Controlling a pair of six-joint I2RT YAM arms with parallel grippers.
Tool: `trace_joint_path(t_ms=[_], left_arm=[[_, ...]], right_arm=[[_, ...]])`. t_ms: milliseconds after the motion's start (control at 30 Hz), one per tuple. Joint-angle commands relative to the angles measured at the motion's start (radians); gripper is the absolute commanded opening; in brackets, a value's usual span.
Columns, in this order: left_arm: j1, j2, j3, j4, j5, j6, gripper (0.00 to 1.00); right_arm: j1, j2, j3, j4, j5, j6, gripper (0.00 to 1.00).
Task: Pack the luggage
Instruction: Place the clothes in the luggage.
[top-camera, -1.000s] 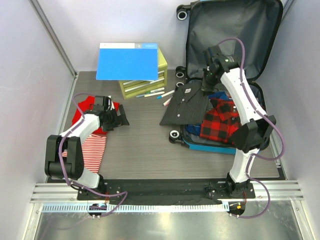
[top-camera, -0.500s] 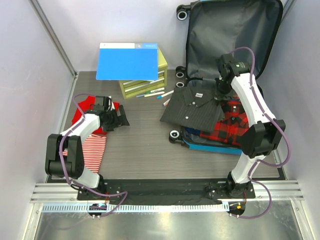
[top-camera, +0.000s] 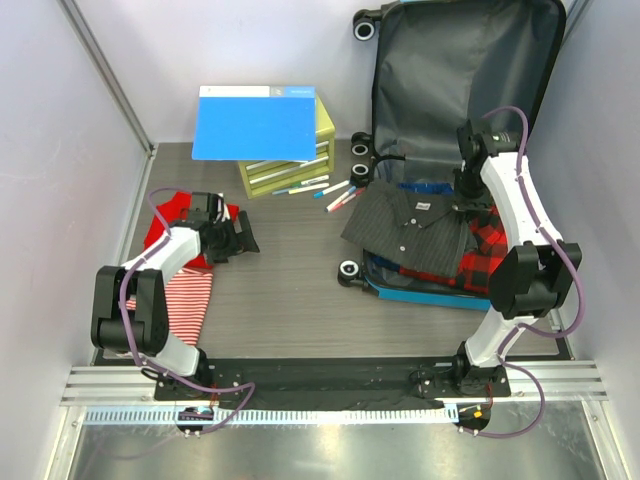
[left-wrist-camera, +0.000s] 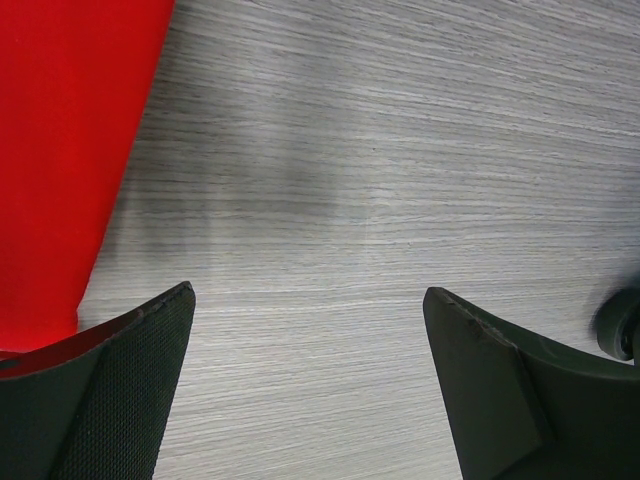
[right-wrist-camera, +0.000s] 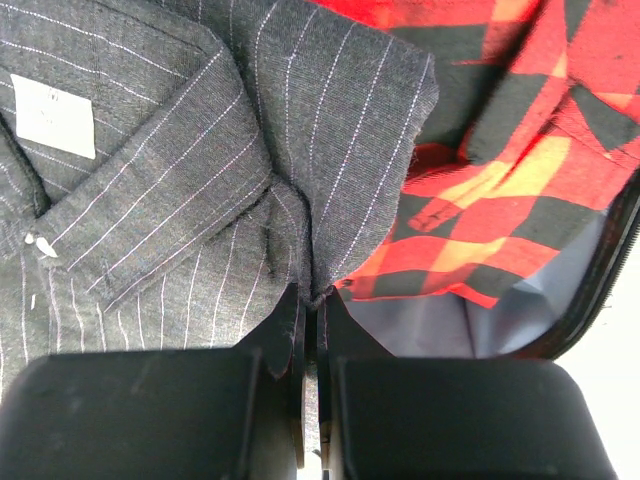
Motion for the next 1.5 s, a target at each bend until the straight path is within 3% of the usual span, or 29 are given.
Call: trace_joint_path(t_ms=[0, 200, 633, 733, 767, 867, 967, 1167, 1333, 1467], left_arm=[[0.007, -0.004, 0.005, 0.021, 0.017, -0.001, 0.96], [0.007, -0.006, 0.004, 0.020, 0.017, 0.001, 0.96], [0.007, -0.009, 0.015, 0.003, 0.011, 0.005, 0.96], [0.007, -0.014, 0.050, -0.028, -0.001, 0.016, 0.96], [0.007, -0.018, 0.059, -0.041, -0.012, 0.023, 0.96], [0.007, -0.033, 0.091, -0.069, -0.032, 0.034, 0.97], [0.007, -0.050, 0.110, -0.090, -0.052, 0.037, 0.97], [0.007, -0.089, 0.120, -0.133, -0.077, 0.002, 0.97], [0.005, -0.152, 0.107, -0.149, -0.148, -0.024, 0.97], [0.007, -0.210, 0.093, -0.192, -0.265, 0.010, 0.97]], right_arm=[[-0.023, -0.031, -0.020, 0.018, 0.071, -0.054, 0.01], [-0.064, -0.013, -0.037, 0.044, 0.157, -0.070, 0.01], [-0.074, 0.024, -0.049, 0.110, 0.148, -0.041, 0.01], [-0.075, 0.014, -0.038, 0.104, 0.155, -0.014, 0.20], [-0.075, 0.012, -0.027, 0.098, 0.157, -0.006, 0.43], [-0.075, 0.014, 0.045, 0.064, 0.160, 0.020, 0.67], [-0.074, 0.033, 0.185, 0.025, 0.163, 0.029, 0.73], [-0.072, 0.099, 0.508, 0.051, 0.088, 0.023, 0.74], [-0.071, 0.089, 0.528, 0.257, -0.066, 0.034, 0.74], [-0.035, 0.040, 0.410, 0.476, -0.232, 0.086, 0.74]])
